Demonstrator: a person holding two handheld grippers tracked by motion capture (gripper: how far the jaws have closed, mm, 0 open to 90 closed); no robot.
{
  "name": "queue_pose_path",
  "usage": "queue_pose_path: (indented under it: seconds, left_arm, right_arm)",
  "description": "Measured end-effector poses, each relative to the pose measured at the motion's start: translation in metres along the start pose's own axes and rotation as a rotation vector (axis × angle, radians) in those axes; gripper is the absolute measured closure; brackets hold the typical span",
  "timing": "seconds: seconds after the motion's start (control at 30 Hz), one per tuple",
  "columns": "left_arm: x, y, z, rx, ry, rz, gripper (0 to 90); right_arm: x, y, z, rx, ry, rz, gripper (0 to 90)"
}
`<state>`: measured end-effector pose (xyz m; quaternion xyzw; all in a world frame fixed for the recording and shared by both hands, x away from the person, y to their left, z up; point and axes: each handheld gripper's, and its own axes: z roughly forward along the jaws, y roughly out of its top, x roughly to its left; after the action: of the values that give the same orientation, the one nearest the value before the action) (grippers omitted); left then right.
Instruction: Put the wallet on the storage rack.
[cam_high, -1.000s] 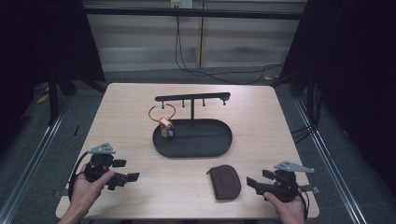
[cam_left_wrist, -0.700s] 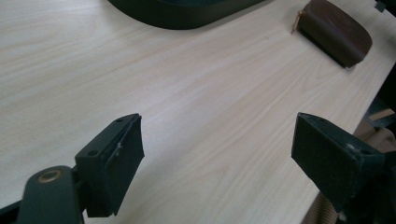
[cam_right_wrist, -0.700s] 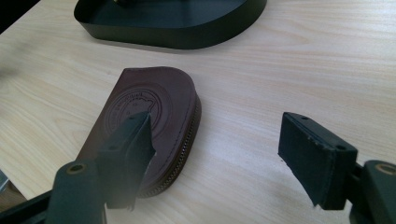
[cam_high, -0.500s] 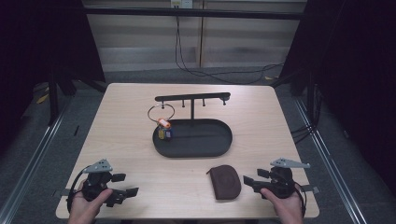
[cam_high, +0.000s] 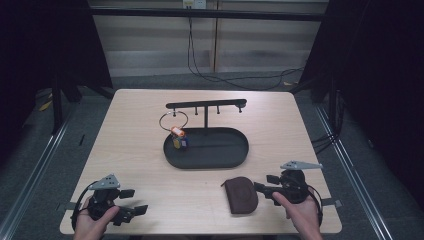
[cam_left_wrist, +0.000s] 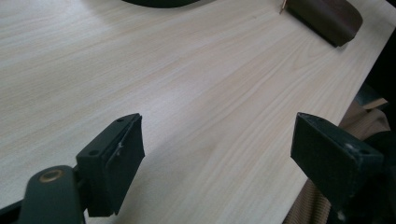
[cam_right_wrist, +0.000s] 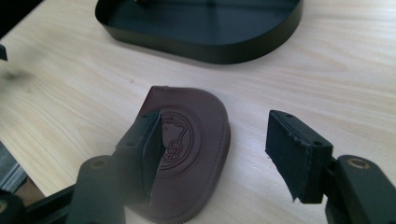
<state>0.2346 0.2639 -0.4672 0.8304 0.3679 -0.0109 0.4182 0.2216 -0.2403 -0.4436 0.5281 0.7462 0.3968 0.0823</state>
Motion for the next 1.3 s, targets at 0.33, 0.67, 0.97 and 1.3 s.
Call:
queue_pose_path:
  seconds: [0.33,0.67,0.97,1.3]
  left_arm:
    - [-0.004,0.001,0.001,0.011,-0.027,0.033,17.1]
    - [-0.002,0.001,-0.002,0.000,-0.033,0.024,17.2]
    - [-0.003,0.002,-0.002,-0.001,-0.030,0.034,17.1]
    - [0.001,0.000,-0.005,-0.005,-0.003,0.013,17.2]
  right_arm:
    - [0.009,0.020,0.020,0.196,-0.001,0.023,32.8]
    - [0.015,0.032,0.038,0.428,0.003,0.067,20.5]
    - [0.018,0.034,0.055,0.548,-0.018,0.085,24.5]
    - [0.016,0.031,0.065,0.540,-0.020,0.070,24.8]
